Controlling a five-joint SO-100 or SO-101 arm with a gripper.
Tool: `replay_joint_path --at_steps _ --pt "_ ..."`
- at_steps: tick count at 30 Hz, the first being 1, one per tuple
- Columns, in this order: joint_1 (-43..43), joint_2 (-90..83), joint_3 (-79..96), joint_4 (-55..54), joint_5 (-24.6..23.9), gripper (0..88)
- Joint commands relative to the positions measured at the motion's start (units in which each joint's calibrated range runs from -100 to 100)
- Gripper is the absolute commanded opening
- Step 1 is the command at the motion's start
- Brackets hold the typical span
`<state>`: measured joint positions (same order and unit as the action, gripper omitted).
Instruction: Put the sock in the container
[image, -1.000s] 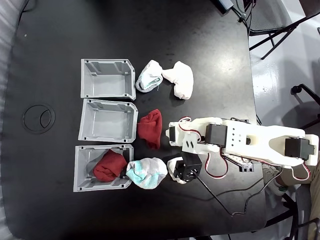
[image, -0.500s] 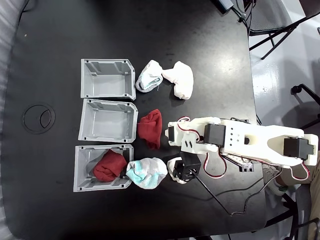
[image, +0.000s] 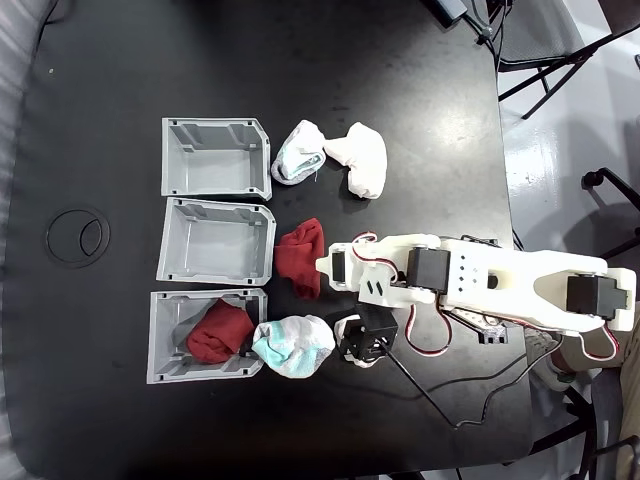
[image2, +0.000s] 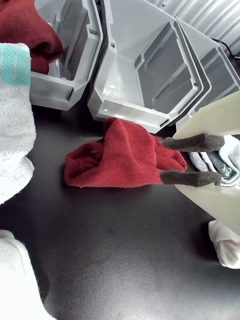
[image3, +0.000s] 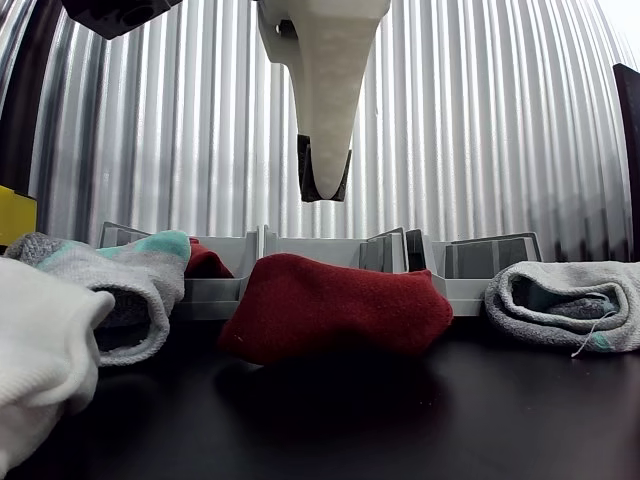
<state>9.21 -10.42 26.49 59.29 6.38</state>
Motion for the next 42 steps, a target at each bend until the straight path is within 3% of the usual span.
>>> replay_joint_path --at_steps 1,7,11,38,42 --pt "0.3 1.5 -3.0 -0.9 -0.1 12.8" --pt "0.3 7.4 -7.5 -0.7 0.2 27.9" --pt "0.3 10.0 -11.1 -0.6 0.3 31.9" --pt "3.0 24.0 -13.5 -0.1 0.3 31.1" --pt "3.7 25.5 -13.7 0.0 0.3 22.2"
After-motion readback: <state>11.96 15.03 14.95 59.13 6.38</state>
